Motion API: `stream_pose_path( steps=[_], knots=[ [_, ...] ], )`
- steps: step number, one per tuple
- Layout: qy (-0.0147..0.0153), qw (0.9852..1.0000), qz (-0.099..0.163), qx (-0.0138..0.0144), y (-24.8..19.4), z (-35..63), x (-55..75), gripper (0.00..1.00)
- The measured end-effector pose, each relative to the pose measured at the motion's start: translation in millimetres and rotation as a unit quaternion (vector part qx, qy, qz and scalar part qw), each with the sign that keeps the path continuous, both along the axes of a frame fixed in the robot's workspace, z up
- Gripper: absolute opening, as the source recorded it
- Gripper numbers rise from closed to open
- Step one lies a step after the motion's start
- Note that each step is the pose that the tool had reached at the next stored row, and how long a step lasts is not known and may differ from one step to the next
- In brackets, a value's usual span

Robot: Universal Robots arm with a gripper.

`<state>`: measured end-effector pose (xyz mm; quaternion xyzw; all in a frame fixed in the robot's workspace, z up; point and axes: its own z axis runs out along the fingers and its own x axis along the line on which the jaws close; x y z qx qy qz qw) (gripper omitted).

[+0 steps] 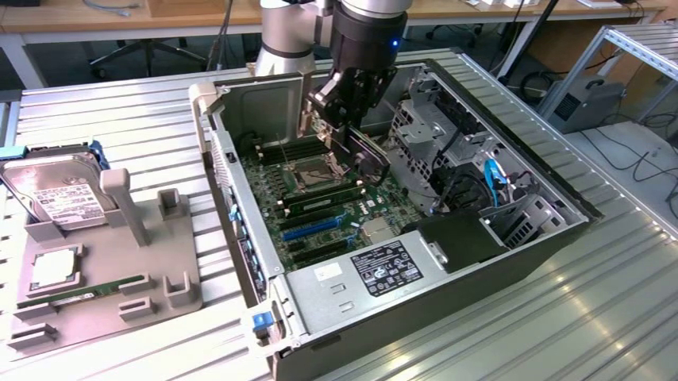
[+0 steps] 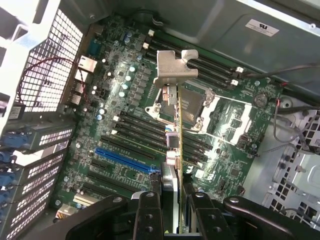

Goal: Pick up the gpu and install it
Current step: 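Insert the gpu into the slot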

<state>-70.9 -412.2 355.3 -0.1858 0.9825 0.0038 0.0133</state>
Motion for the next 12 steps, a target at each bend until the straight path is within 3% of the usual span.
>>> stream_pose_path(
  steps=[12],
  knots=[
    [0.0, 0.9999, 0.011, 0.0, 0.0, -0.1, 0.0, 0.27]
  ],
)
